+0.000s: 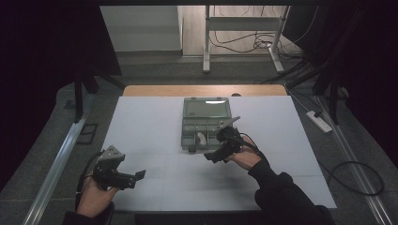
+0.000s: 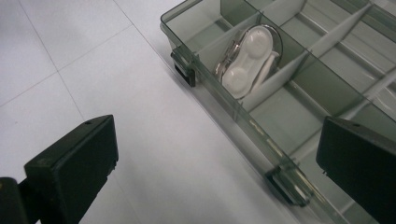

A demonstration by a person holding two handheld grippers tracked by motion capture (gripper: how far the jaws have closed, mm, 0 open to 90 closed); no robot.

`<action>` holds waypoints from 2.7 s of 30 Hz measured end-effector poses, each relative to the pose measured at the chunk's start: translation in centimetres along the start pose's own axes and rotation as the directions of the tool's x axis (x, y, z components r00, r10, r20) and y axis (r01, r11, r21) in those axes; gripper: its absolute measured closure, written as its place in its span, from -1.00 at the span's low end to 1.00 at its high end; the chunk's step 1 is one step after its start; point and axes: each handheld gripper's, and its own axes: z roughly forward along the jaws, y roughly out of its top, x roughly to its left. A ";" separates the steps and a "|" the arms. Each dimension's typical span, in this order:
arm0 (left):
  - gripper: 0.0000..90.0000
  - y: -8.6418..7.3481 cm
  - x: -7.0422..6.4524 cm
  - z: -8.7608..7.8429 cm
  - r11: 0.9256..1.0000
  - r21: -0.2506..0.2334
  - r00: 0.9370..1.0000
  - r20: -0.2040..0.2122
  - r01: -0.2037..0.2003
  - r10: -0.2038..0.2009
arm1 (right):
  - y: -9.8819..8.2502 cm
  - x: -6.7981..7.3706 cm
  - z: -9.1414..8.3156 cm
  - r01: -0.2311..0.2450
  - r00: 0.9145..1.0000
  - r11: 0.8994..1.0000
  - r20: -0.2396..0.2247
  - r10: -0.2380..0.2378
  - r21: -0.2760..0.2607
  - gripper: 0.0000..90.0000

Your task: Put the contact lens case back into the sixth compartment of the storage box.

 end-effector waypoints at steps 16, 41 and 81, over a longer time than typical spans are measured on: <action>-1.00 0.0 0.0 0.0 1.000 -0.001 1.000 0.000 -0.002 0.002 | -1.8 0.0 -1.7 -0.013 1.000 1.000 0.002 0.013 -0.011 -1.00; -1.00 0.0 -0.1 0.0 1.000 0.000 1.000 -0.002 -0.004 0.004 | -4.8 -0.5 -4.7 -0.033 0.998 0.998 0.055 0.035 -0.046 -1.00; -1.00 0.0 -0.1 0.0 1.000 -0.001 1.000 -0.001 -0.004 0.004 | -11.2 -1.3 -9.8 -0.148 0.979 0.987 0.134 0.154 -0.055 -1.00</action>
